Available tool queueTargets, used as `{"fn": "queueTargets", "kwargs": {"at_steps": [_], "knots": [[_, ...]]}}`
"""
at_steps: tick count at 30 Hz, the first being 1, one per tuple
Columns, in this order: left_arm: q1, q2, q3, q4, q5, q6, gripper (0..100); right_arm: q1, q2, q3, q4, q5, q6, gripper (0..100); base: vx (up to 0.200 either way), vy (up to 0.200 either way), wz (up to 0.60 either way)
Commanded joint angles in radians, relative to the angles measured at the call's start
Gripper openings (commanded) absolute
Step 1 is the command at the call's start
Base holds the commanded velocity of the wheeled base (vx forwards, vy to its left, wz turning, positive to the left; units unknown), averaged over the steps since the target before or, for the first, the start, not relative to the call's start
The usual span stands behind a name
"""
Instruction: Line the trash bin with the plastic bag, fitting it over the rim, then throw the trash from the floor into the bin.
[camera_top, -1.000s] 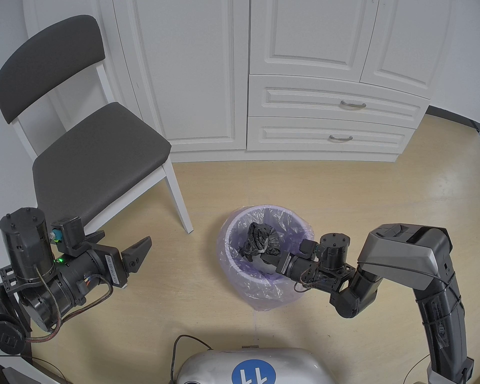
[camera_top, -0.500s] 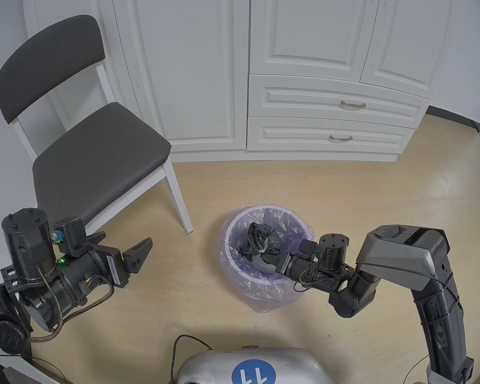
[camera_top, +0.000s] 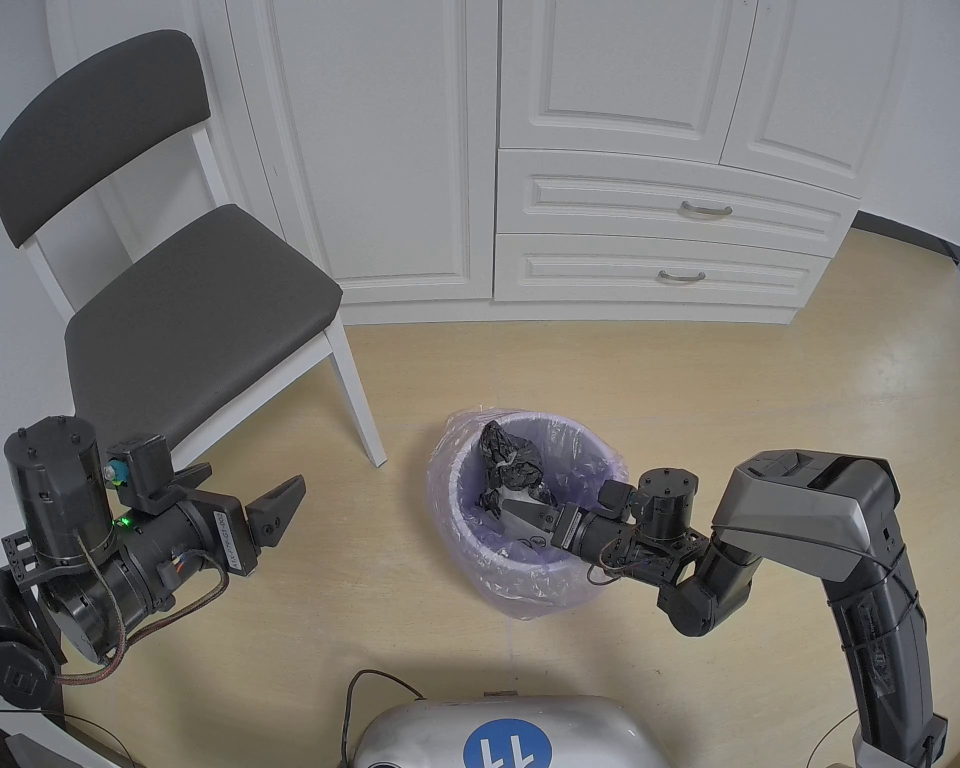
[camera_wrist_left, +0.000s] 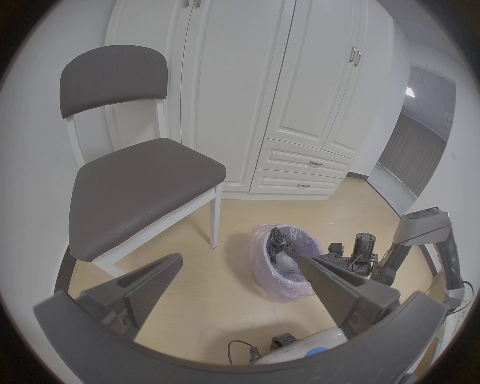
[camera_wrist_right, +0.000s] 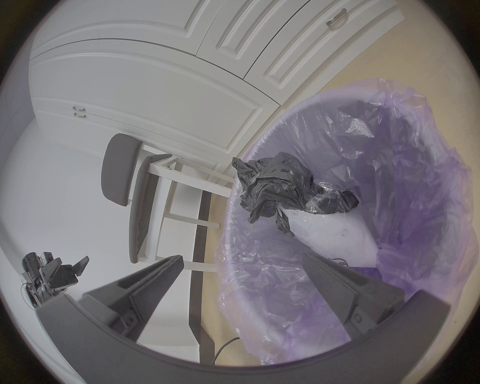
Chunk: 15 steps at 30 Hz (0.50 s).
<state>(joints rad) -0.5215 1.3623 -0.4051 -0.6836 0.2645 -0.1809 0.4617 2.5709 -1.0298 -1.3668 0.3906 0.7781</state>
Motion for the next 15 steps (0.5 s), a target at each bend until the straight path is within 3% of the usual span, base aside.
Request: {"fn": "queueTargets", "kwargs": {"at_steps": [1, 10, 15], "knots": [[0.000, 0.000, 0.000, -0.001, 0.001, 0.000, 100, 0.000, -0.006, 0.008, -0.006, 0.001, 0.000, 100, 0.000, 0.000, 0.00], [0.000, -0.005, -0.003, -0.002, 0.001, 0.001, 100, 0.011, -0.115, 0.086, -0.054, 0.001, -0.005, 100, 0.000, 0.000, 0.00], [0.000, -0.005, -0.003, -0.007, 0.004, 0.004, 100, -0.025, -0.238, 0.112, -0.044, 0.002, -0.005, 100, 0.000, 0.000, 0.00]]}}
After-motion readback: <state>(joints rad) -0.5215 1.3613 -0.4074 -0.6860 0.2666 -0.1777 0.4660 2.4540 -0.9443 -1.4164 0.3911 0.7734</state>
